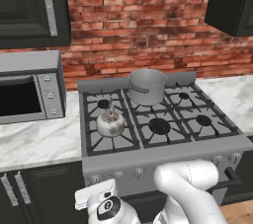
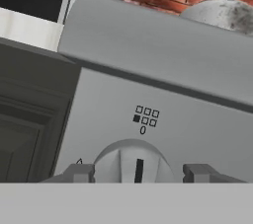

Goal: Pick the kettle from the counter and place it on a stove burner. Then turn the burner on.

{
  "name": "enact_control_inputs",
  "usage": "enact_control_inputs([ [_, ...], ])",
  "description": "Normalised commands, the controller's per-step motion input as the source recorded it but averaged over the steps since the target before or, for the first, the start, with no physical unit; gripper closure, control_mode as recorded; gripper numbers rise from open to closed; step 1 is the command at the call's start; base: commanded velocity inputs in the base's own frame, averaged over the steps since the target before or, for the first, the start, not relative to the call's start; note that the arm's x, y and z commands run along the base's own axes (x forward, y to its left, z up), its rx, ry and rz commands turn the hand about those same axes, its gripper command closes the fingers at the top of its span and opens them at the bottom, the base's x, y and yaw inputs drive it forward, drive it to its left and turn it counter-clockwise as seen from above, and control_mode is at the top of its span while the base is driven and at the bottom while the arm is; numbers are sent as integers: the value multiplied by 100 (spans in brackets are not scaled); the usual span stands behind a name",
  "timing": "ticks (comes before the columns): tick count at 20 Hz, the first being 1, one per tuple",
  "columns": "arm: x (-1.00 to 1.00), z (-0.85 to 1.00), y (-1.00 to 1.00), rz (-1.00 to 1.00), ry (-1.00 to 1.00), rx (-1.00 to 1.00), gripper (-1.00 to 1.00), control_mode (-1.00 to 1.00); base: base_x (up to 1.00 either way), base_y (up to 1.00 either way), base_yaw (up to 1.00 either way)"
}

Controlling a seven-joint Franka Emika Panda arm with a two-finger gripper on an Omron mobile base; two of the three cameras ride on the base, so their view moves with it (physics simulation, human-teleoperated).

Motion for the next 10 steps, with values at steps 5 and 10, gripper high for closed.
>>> enact_control_inputs([
  [5, 0, 0, 3, 1, 0, -8, 100, -100, 0, 0, 0],
  [10, 3, 0, 10, 4, 0, -25, 100, -100, 0, 0, 0],
])
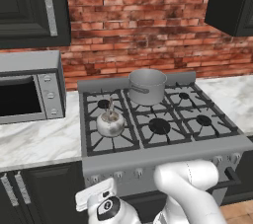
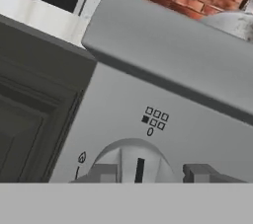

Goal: Pick the kettle from the counter and place it on a stove burner. Then turn the burner on.

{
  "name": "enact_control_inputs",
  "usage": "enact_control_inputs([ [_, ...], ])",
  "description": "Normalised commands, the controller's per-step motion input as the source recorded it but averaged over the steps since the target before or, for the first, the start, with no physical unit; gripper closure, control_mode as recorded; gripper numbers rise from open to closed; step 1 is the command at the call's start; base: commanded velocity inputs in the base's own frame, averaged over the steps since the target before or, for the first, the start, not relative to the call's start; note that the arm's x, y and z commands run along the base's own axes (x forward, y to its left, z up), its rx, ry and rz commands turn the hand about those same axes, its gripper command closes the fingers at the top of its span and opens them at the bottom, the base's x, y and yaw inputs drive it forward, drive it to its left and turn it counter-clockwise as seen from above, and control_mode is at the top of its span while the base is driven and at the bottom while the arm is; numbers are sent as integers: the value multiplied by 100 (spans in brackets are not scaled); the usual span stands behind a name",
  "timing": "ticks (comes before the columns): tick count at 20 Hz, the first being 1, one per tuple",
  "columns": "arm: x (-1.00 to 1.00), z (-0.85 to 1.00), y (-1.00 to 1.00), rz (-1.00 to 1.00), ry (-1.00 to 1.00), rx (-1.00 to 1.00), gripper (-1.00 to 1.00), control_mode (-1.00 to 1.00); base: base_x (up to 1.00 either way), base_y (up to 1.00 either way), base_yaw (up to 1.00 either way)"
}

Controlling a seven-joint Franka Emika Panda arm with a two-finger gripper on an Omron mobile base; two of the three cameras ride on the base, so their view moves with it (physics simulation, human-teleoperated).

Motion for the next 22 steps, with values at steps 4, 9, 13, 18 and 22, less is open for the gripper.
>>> enact_control_inputs([
  [4, 13, 0, 10, 5, 2, -32, 100, -100, 0, 0, 0],
  [9, 13, 0, 12, 8, 5, -34, 100, -100, 0, 0, 0],
  [13, 12, 0, 16, 12, 6, -38, 100, -100, 0, 0, 0],
  [18, 16, 0, 23, 16, 7, -44, 100, -100, 0, 0, 0],
  [22, 13, 0, 29, 17, 6, -50, 100, -100, 0, 0, 0],
])
